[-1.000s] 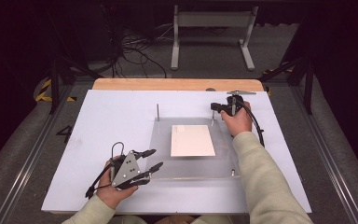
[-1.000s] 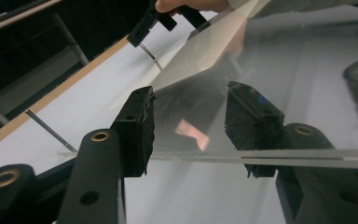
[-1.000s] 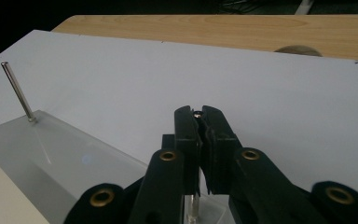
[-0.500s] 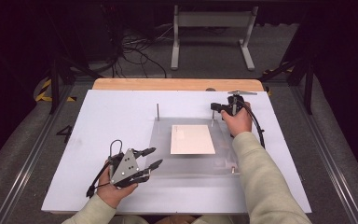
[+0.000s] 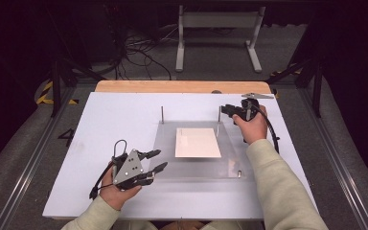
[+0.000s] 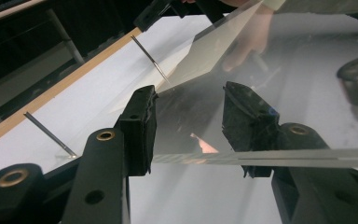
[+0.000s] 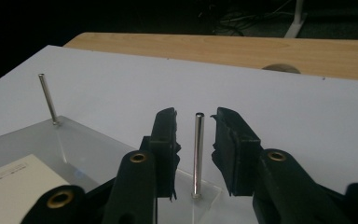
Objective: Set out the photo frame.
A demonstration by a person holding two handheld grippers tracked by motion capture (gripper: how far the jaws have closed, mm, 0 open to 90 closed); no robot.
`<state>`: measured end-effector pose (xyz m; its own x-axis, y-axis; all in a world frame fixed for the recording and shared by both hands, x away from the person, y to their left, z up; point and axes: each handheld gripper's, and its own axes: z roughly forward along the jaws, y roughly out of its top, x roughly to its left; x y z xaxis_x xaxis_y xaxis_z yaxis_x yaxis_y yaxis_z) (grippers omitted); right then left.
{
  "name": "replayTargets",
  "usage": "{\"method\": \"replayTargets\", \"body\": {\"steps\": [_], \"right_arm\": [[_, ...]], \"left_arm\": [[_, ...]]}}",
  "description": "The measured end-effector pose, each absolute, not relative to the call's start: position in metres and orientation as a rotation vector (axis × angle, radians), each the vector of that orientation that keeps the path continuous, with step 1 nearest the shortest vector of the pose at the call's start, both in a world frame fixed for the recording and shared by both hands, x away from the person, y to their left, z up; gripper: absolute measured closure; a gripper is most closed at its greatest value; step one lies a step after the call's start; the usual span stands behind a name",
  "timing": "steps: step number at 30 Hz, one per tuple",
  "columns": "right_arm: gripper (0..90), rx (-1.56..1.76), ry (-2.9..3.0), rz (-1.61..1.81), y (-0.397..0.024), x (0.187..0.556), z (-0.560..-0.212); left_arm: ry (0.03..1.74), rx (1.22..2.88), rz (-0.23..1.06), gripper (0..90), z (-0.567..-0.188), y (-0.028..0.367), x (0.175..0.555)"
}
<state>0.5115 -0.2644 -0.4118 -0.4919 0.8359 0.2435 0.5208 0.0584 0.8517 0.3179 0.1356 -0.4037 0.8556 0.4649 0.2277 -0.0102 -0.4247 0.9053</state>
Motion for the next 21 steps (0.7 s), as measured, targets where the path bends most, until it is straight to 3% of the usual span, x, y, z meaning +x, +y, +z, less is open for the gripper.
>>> {"method": "replayTargets", "body": {"steps": [21], "right_arm": [[58.1,1.153,2.061,1.437,-0.294,0.43,-0.393]], "left_arm": [[0.337,1.938,0.507,53.8,-0.396,0.137,0.326]]}}
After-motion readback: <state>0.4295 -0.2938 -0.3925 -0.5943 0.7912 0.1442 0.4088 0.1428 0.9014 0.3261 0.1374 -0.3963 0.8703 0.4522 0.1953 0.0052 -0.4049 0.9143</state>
